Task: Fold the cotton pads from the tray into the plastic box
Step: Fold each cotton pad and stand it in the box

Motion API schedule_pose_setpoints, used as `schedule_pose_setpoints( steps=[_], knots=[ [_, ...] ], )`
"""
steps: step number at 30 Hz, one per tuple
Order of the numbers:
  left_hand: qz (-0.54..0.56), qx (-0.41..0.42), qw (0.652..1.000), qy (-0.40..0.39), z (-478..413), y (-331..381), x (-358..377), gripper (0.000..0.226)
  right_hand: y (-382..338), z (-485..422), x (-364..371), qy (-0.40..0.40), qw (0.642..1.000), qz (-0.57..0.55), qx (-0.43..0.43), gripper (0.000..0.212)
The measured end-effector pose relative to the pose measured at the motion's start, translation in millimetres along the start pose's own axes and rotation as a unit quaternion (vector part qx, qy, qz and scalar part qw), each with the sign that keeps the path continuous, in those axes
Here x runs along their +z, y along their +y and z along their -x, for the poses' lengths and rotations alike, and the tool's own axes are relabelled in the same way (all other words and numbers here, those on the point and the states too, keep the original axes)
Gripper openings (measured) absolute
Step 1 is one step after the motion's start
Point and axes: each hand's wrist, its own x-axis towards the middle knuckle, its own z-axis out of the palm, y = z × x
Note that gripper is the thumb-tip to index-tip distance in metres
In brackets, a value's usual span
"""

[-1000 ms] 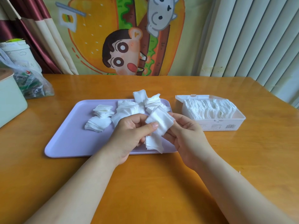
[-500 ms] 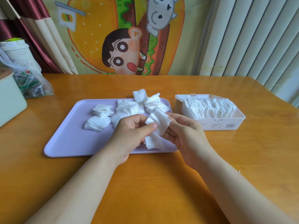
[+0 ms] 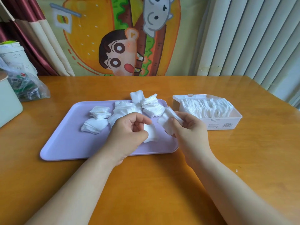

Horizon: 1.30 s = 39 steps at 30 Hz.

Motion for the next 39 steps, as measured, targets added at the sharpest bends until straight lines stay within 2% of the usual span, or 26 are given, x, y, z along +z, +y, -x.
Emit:
schedule_pose_setpoints(
  steps=[2,4,7,12,16,20,26,33,39],
  knots=[
    [0.041,0.011,0.999,0.016,0,4,0,0.018,2,0,0,0.0,1.0,0.014,-0.001,0.019],
    [0.07,0.019,0.996,0.045,-1,5,0,0.019,2,1,1,-0.006,1.0,0.015,0.002,0.019],
    [0.11,0.014,0.992,0.059,-2,6,-2,0.033,3,0,1,-0.009,1.0,0.013,0.01,0.02],
    [0.193,-0.012,0.981,0.019,-1,8,-2,0.061,5,-2,0,-0.035,0.999,0.018,0.015,0.019],
    [0.228,-0.029,0.973,-0.028,0,10,-3,0.063,2,-3,-2,-0.053,0.998,-0.007,0.031,0.019],
    [0.212,-0.022,0.976,-0.045,1,8,-2,0.042,1,-3,-3,-0.062,0.993,-0.08,0.068,0.019],
    [0.118,0.004,0.993,0.016,1,3,3,0.019,-3,0,-2,-0.136,0.984,-0.093,0.064,0.022],
    [0.205,-0.005,0.978,0.049,-1,4,6,0.017,0,-1,-1,-0.145,0.983,-0.091,0.059,0.024],
    [0.193,-0.009,0.98,0.05,-2,0,8,0.024,-1,0,-1,-0.139,0.984,-0.092,0.069,0.023]
  ],
)
